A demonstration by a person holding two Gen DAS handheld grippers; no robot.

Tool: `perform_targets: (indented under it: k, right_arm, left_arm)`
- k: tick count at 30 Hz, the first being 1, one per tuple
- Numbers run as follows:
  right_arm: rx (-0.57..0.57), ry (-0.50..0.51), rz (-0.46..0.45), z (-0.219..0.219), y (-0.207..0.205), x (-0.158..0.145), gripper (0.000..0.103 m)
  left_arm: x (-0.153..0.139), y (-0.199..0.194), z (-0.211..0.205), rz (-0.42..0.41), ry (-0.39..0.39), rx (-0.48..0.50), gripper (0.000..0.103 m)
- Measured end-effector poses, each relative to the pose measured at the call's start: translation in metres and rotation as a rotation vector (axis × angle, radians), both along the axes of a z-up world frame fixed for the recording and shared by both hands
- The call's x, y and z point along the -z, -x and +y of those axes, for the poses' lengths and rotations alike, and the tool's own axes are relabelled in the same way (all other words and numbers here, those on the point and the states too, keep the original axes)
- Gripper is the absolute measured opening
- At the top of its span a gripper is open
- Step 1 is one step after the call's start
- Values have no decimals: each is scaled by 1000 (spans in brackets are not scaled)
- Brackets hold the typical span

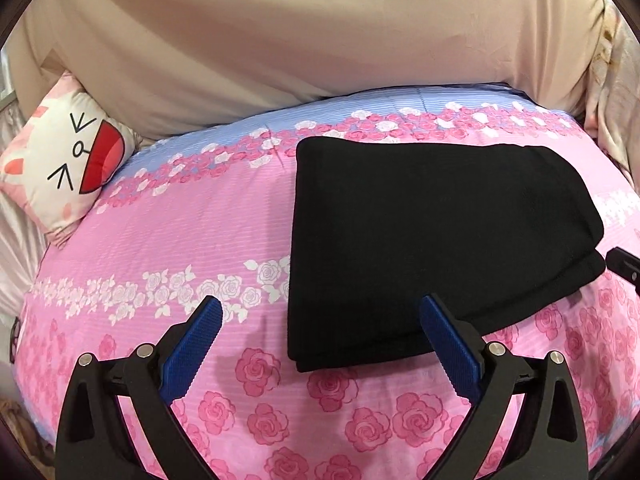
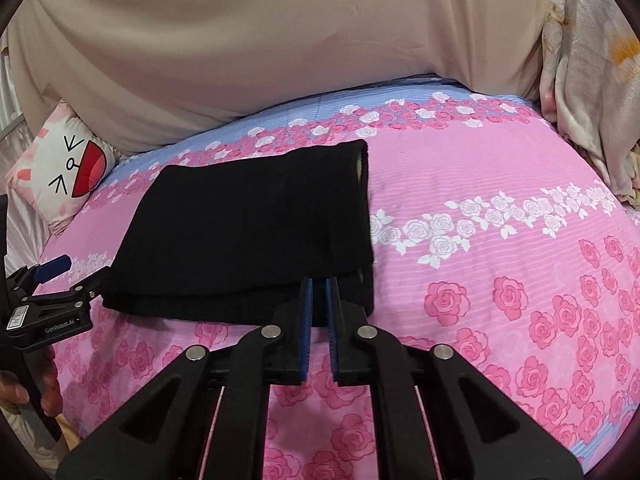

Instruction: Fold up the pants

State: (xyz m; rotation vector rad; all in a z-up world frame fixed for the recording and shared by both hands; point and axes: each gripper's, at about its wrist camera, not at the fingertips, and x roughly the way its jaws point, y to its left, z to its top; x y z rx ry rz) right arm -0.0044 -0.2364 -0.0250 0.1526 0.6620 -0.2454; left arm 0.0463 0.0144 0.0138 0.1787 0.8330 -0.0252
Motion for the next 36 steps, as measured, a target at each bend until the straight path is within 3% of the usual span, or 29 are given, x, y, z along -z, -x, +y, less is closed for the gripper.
perform_targets:
  k: [31,32,34,36]
  right_arm:
    - [23,6,20,-6,-10,1,8]
    - [31,8,18,-9,-10,0,18]
    - [70,29,1,-15,-6,-5,56]
    - [95,52,-26,-20,0,-12,67]
  left_arm:
    - [20,-17,-3,66,-29,-30,98]
    - [20,-18,-2,66,-27,-34,98]
    - [18,-20,5,69,-6,-43,98]
    - [13,-20,22,73,106,-34,98]
